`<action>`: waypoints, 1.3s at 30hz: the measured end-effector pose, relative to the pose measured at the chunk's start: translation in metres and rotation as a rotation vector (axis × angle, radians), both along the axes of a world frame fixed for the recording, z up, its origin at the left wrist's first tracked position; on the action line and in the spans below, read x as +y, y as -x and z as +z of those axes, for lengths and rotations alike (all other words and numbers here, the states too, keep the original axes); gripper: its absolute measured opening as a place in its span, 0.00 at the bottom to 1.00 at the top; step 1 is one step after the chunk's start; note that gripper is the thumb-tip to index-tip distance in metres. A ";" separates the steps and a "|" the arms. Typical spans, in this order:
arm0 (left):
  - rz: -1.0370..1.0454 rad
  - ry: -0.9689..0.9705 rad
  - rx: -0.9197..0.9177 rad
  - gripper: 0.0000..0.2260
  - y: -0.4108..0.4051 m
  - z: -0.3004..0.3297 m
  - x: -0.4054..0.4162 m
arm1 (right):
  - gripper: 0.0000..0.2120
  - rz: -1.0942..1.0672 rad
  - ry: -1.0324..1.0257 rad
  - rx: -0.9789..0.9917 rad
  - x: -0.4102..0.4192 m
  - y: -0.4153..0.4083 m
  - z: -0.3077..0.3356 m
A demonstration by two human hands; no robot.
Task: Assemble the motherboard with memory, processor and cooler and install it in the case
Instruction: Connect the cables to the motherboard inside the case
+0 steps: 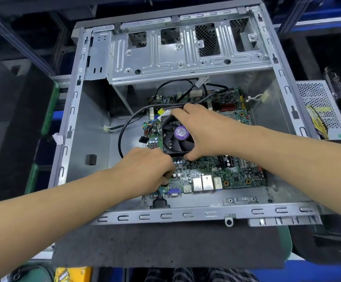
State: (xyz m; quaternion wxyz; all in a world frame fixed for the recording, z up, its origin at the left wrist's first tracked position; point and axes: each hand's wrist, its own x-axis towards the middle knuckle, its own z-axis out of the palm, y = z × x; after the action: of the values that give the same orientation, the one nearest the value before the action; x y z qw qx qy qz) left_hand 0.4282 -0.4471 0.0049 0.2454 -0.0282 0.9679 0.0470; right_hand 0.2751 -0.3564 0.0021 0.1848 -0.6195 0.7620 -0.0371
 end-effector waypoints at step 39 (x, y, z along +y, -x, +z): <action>0.196 -0.158 0.006 0.05 -0.009 -0.009 -0.004 | 0.50 -0.005 -0.071 0.000 -0.001 -0.003 0.010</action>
State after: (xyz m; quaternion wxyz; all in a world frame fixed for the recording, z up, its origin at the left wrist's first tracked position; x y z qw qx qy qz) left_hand 0.4374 -0.4514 -0.0041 0.2379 -0.1030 0.9545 0.1471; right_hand 0.2785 -0.3576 0.0118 0.2064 -0.6109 0.7643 -0.0105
